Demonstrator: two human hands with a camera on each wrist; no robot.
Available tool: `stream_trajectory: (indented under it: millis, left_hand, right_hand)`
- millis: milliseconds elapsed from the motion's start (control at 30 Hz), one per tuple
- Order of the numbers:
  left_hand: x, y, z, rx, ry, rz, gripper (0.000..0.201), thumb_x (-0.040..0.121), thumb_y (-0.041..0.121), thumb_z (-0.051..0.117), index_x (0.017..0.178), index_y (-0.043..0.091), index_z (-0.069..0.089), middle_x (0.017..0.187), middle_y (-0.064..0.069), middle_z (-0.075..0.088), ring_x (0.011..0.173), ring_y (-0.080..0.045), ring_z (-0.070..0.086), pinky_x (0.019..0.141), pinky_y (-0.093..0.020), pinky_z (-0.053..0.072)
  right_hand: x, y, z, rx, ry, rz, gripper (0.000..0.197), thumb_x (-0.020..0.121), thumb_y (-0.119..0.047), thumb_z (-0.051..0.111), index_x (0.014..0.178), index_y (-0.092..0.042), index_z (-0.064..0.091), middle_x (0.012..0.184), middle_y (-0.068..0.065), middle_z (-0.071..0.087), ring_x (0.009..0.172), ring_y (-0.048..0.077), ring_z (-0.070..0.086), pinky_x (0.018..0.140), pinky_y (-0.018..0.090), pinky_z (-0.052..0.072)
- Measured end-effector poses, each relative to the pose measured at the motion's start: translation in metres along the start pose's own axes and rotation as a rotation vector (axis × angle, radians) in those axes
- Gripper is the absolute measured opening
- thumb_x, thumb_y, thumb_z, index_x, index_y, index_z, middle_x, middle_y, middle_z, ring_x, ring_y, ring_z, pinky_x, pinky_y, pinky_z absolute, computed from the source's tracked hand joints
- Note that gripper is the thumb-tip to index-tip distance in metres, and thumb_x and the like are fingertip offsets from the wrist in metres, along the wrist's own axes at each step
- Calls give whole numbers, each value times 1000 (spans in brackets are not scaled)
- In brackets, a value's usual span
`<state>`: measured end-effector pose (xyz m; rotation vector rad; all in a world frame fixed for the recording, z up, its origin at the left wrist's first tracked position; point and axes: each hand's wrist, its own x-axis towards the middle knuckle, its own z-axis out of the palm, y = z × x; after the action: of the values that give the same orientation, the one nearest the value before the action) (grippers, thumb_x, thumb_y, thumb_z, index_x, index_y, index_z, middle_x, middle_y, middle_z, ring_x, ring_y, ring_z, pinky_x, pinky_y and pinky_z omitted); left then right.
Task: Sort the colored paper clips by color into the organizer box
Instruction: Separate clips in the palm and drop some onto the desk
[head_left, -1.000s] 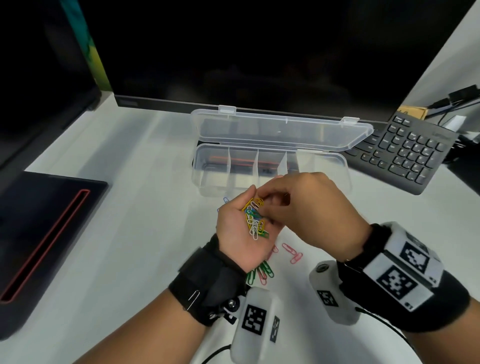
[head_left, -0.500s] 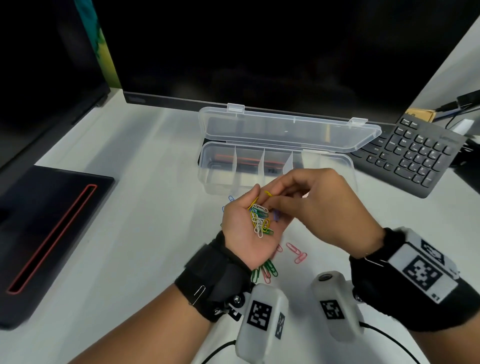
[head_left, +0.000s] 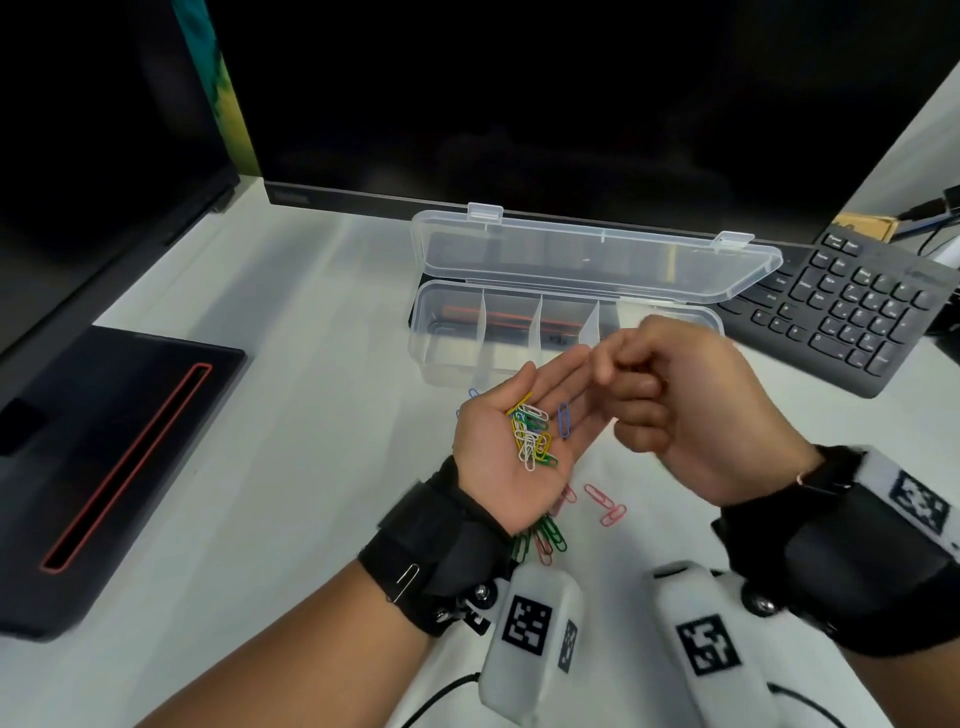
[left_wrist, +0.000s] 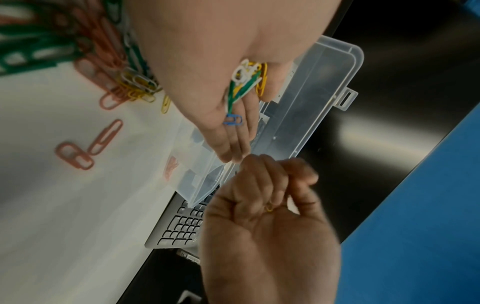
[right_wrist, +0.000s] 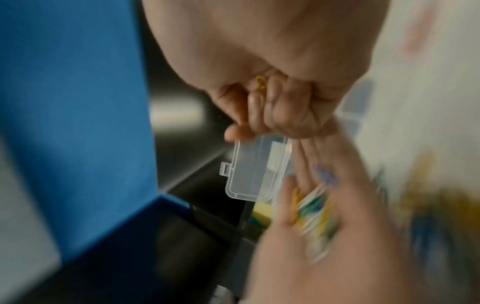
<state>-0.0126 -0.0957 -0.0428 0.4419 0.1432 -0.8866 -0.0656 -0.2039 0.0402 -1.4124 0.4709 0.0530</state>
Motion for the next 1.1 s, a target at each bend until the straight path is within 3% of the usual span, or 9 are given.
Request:
stream_trajectory:
  millis: [33, 100, 200, 367, 533, 667, 833, 1000, 1100]
  left_hand:
    - [-1, 0, 1, -10, 3, -1, 44, 100, 25, 34, 109, -2, 67, 106, -17, 70, 96, -27, 68, 84, -37, 55]
    - [-2, -1, 1, -42, 10, -13, 44, 100, 24, 35, 97, -2, 70, 97, -16, 70, 88, -25, 69, 76, -34, 57]
    - [-2, 0, 1, -47, 44, -22, 34, 100, 24, 39, 97, 0, 63, 89, -14, 69, 81, -23, 69, 68, -30, 57]
    - [-6, 1, 6, -11, 131, -20, 37, 101, 15, 38, 72, 5, 58, 55, -7, 60, 47, -15, 62, 49, -20, 51]
    - [-5, 1, 6, -1, 139, -14, 56, 100, 13, 38, 50, 5, 62, 45, -3, 53, 38, -12, 55, 44, -17, 48]
    - [-11, -1, 5, 16, 182, 78, 37, 100, 3, 40, 73, 15, 62, 60, 2, 57, 48, 3, 59, 48, -11, 48]
    - [-3, 1, 0, 7, 186, -50, 48, 99, 20, 42, 55, 11, 57, 47, 2, 50, 44, -9, 51, 52, -15, 47]
    - [-8, 3, 7, -20, 175, -50, 46, 100, 27, 41, 61, 9, 58, 49, -1, 54, 43, -11, 56, 50, -15, 49]
    - [-7, 3, 7, -53, 105, -34, 49, 100, 36, 38, 72, 5, 64, 61, -7, 65, 53, -16, 66, 56, -21, 55]
  right_hand:
    - [0, 0, 1, -281, 30, -116, 25, 83, -5, 46, 66, -4, 64, 53, 2, 57, 36, 11, 40, 38, 22, 31]
    - [-2, 2, 3, -776, 33, -399, 25, 82, -7, 59, 77, -25, 77, 66, -5, 73, 57, 6, 66, 61, 30, 56]
    - [3, 9, 3, -1084, 0, -513, 34, 80, -19, 70, 85, -52, 71, 74, -18, 74, 70, 1, 68, 70, 33, 57]
    - [14, 10, 8, -1389, 1, -633, 26, 82, -34, 62, 99, -52, 69, 82, -16, 73, 77, 14, 66, 65, 34, 53]
    - [18, 11, 16, -1452, 28, -692, 22, 82, -34, 65, 95, -51, 72, 82, -11, 72, 77, 20, 65, 59, 28, 44]
    - [19, 12, 18, -1438, 39, -638, 20, 84, -36, 64, 94, -50, 72, 85, -12, 73, 81, 16, 65, 65, 29, 50]
    - [23, 18, 18, -1459, 43, -727, 21, 81, -33, 64, 93, -47, 73, 77, -8, 74, 71, 23, 66, 60, 32, 50]
    - [20, 14, 17, -1499, 31, -733, 15, 80, -28, 65, 85, -40, 72, 71, -7, 68, 66, 22, 63, 54, 27, 39]
    - [17, 10, 13, -1464, 24, -615, 7, 82, -32, 65, 83, -32, 72, 75, -10, 69, 72, 15, 63, 60, 31, 49]
